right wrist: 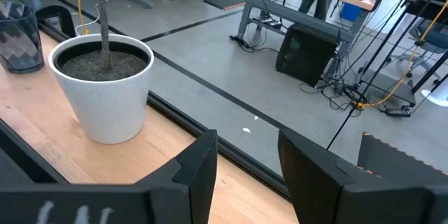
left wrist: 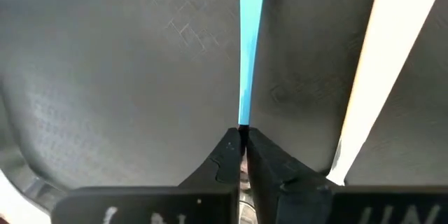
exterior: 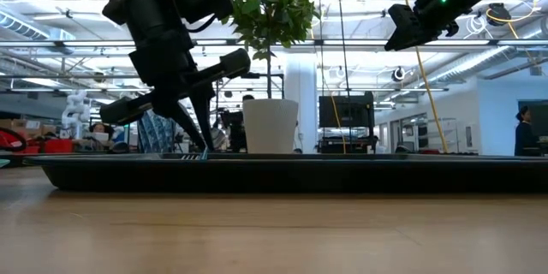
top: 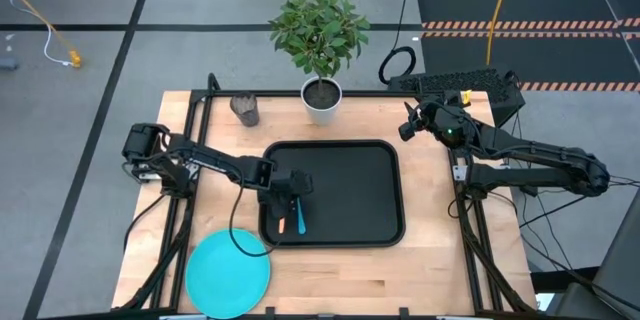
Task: Pick and place plate/cup/fork/spoon on tray
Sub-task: Put the blue spoon on the black tray
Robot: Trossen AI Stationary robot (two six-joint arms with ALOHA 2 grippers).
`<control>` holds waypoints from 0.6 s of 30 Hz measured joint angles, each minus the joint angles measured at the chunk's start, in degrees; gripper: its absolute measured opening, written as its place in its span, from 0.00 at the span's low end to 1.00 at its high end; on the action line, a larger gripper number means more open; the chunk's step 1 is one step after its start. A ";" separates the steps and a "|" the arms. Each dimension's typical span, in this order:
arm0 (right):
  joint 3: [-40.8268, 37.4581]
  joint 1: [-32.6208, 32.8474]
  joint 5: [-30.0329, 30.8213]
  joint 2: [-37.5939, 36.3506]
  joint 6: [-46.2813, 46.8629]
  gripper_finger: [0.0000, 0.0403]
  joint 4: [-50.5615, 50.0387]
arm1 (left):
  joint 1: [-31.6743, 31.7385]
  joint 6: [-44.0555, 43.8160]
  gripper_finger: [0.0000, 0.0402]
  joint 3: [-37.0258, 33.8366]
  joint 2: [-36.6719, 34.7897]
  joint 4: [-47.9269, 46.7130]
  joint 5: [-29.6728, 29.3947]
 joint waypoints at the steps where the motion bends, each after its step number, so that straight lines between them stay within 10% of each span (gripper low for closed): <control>1: 0.00 0.00 0.00 0.00 -0.01 0.36 0.00 | 0.31 0.01 0.02 0.00 0.00 -0.03 0.65; 18: 0.00 0.02 -0.15 0.00 1.13 0.36 -0.70 | 2.18 4.02 0.12 0.00 0.00 -0.40 2.48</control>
